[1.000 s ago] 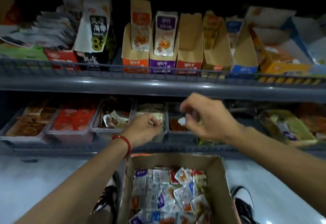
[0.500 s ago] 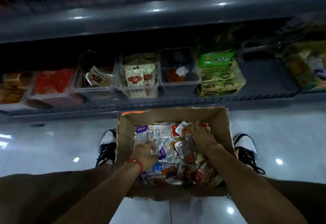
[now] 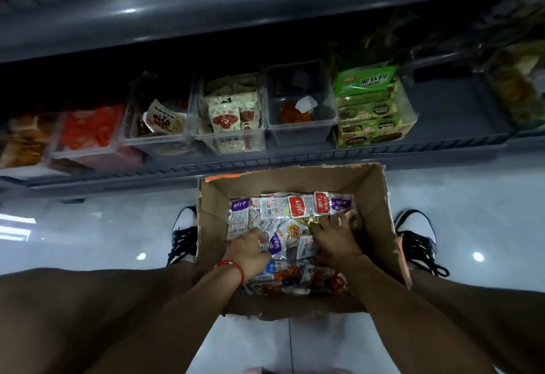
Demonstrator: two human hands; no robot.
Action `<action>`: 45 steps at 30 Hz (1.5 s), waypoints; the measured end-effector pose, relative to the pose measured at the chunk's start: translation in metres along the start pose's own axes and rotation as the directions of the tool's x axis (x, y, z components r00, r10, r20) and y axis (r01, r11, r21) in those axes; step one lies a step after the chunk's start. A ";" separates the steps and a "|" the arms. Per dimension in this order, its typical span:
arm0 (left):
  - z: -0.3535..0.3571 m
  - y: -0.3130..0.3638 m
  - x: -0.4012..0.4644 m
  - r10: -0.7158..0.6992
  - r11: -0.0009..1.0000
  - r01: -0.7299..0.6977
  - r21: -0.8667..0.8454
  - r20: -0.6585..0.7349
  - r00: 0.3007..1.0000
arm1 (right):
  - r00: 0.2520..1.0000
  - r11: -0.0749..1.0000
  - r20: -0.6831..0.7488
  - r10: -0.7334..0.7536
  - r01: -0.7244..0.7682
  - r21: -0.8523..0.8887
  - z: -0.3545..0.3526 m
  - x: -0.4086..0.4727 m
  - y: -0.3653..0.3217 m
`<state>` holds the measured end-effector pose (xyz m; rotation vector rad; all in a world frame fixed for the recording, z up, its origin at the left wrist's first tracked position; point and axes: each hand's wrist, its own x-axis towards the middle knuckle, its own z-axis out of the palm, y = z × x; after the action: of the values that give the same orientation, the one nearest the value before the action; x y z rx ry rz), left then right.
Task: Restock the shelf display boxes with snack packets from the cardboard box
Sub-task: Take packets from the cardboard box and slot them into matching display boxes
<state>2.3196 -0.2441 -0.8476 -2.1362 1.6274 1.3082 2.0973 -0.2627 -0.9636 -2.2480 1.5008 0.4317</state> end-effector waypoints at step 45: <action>-0.139 0.113 -0.118 0.387 0.268 -0.583 -0.767 -0.468 0.794 | 0.785 0.703 -0.592 0.184 0.316 0.637 -0.342 -0.134 -0.010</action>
<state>2.2959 -0.2866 -0.6388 -2.3024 2.0570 2.8169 2.0677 -0.3190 -0.6017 -1.8159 1.4704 -0.9038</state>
